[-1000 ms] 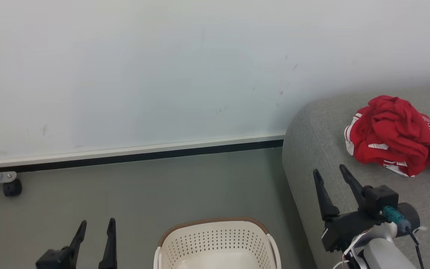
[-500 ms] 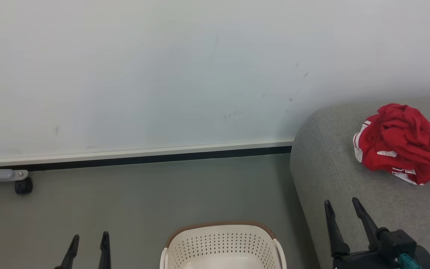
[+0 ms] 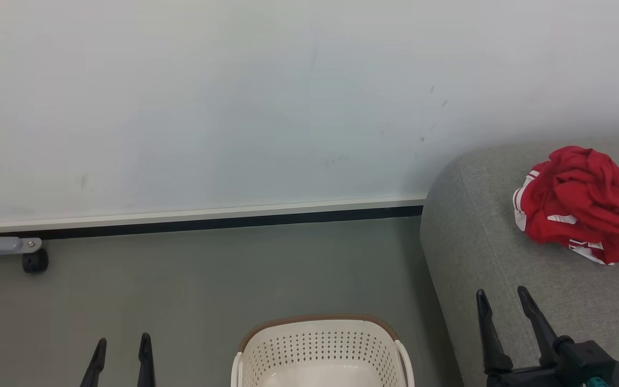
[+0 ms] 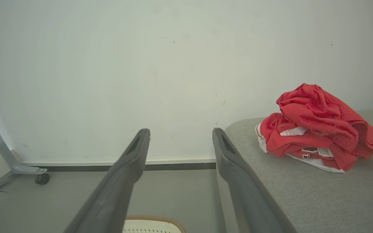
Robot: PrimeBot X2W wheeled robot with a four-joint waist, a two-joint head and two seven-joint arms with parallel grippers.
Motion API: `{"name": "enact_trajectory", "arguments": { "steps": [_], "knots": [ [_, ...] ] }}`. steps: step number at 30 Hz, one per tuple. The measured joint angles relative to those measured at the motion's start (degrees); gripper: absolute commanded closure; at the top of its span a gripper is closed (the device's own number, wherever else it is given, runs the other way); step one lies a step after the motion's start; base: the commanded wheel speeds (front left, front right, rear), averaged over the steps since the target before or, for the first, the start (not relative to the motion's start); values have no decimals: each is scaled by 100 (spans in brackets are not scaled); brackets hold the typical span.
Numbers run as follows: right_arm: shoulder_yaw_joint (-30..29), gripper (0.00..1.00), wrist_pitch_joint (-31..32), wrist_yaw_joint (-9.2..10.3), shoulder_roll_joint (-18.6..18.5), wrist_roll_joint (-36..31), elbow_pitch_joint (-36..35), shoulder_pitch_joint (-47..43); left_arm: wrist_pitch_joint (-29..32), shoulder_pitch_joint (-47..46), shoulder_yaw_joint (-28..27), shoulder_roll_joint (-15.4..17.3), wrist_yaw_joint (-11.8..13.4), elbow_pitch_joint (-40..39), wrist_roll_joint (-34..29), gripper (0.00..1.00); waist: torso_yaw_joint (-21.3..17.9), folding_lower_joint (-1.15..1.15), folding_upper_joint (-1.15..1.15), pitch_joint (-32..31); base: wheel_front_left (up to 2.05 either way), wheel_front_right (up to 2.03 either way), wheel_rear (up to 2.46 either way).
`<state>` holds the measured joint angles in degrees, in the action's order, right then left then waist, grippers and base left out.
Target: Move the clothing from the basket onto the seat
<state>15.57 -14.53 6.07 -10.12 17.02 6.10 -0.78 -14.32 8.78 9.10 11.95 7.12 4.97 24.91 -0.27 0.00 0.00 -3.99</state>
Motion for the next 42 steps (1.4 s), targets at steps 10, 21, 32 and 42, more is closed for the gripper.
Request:
{"name": "enact_trajectory", "arguments": {
  "steps": [10, 21, 32, 42],
  "knots": [
    [-85, 0, -1, 32, 1, -53, -142, -49, 0, 1, -74, -48, 0, -35, -89, 0, 34, 0, 0, 30, 0, 0, 0],
    [-66, 100, 19, 47, 31, -119, -47, -149, 8, 23, -82, -131, -7, 90, -123, 100, 71, 0, 0, 16, 0, 0, 0],
    [-208, 100, 169, -27, 133, 264, 208, -317, 183, 95, -151, -267, -104, 342, 283, 100, 68, 0, 0, 50, 0, 0, 0],
    [-421, 100, 396, -162, 194, 1054, 302, -213, 387, -25, -290, -321, -216, 410, 928, 100, 63, 0, 0, 86, 0, 0, 0]
  ]
}}
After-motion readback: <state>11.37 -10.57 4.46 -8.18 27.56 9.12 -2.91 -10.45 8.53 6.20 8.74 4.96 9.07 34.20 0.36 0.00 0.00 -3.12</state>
